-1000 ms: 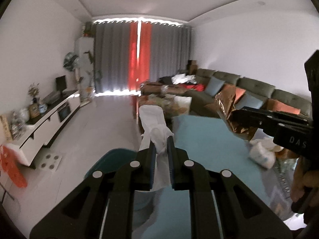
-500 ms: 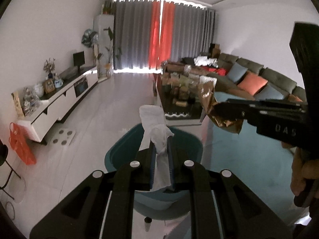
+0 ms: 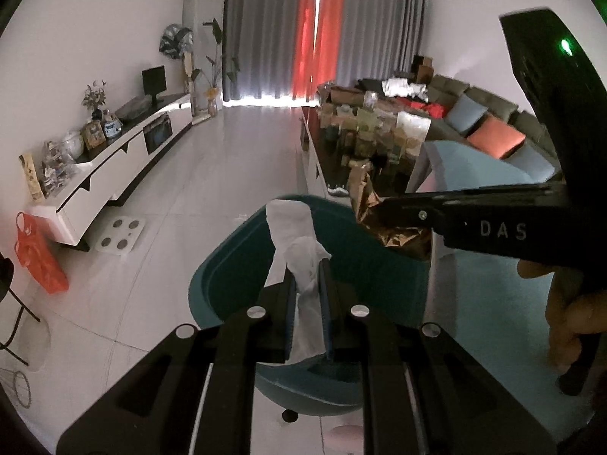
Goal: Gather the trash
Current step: 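Carry the wrapper and tissue to the green bin and open both tools, then move both empty tools back over the table toward the tissue roll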
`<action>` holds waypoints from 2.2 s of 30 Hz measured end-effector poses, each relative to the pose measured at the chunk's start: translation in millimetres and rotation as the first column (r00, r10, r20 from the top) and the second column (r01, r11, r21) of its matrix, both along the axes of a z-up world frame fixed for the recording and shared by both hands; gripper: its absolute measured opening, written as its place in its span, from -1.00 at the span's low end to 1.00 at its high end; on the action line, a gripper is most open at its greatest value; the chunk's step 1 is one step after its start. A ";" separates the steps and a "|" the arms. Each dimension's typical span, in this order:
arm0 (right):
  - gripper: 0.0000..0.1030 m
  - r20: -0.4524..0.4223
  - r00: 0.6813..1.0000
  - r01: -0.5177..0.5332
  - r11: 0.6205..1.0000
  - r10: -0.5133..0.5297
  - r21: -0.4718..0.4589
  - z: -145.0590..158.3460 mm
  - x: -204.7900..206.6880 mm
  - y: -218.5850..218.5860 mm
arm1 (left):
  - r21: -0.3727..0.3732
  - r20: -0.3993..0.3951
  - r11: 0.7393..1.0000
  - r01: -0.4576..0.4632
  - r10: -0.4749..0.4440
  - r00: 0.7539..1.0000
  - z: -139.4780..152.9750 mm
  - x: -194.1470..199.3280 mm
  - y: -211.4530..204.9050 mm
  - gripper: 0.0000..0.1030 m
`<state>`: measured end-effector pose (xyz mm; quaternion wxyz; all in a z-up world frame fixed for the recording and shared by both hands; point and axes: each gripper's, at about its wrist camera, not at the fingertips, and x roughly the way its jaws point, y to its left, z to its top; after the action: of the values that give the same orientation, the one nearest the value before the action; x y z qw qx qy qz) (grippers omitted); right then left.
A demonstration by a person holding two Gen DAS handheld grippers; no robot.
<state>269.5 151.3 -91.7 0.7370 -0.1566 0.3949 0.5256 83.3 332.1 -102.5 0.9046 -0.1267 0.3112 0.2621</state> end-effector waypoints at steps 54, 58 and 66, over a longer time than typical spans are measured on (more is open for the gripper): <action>0.87 0.217 0.923 0.223 0.900 -0.319 0.375 73.4 -37.3 -222.4 | 0.091 0.395 0.986 -0.142 0.095 0.914 121.2 -63.7 -103.3 0.89; 0.87 0.223 0.889 0.299 0.876 -0.400 0.379 61.6 -40.2 -260.8 | 0.098 0.355 0.993 -0.064 0.026 0.935 119.3 -41.4 -131.1 0.89; 0.87 0.264 0.800 0.407 0.810 -0.539 0.422 52.0 -53.6 -322.5 | 0.151 0.300 0.980 0.127 -0.168 0.939 113.3 -13.7 -206.9 0.89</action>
<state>216.0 -171.2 -39.7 0.9226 -0.0163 0.1767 0.3426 69.6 125.2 10.8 0.9658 -0.0839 0.1557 0.1897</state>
